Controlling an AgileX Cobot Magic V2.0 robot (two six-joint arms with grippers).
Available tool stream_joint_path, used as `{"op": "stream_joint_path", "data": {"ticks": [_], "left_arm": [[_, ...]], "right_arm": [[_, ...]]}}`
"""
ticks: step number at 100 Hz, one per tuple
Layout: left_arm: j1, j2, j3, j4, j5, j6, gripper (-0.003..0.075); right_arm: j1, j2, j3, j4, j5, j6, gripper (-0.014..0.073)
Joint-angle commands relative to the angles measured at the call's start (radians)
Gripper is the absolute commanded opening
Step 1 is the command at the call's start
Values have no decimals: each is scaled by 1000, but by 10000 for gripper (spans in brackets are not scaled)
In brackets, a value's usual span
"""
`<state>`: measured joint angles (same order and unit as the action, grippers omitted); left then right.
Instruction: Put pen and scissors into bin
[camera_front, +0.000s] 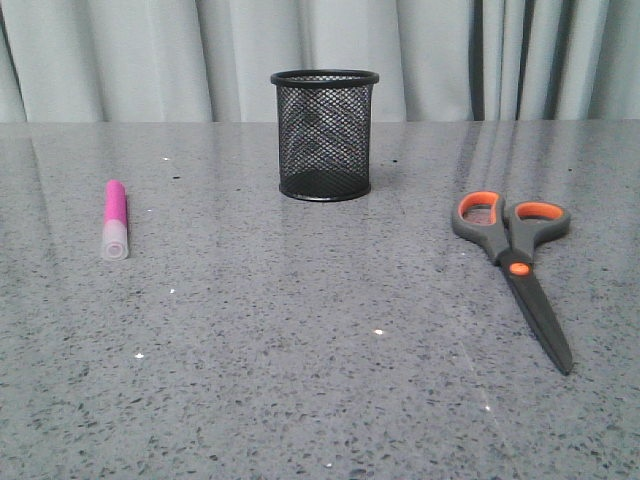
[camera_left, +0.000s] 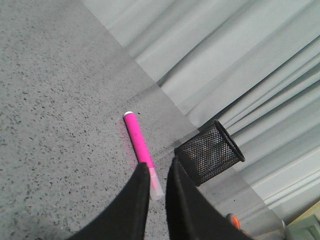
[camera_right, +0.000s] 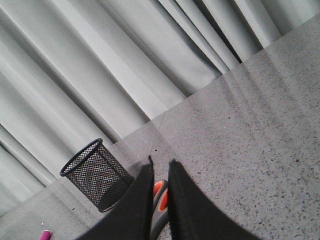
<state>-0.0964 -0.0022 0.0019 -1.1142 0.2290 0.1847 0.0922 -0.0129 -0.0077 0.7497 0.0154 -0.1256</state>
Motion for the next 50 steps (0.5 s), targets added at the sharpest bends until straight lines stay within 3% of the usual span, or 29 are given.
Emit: {"op": "stream_joint_path", "data": {"ticks": [1,50], "left_arm": [[0,-26,22,-10,-20,-2,58],[0,-26,22,82,-42,-2,58]], "right_arm": [[-8,-15,-38,-11,-48,-10,48],[-8,-15,-38,-11,-48,-10,48]]}}
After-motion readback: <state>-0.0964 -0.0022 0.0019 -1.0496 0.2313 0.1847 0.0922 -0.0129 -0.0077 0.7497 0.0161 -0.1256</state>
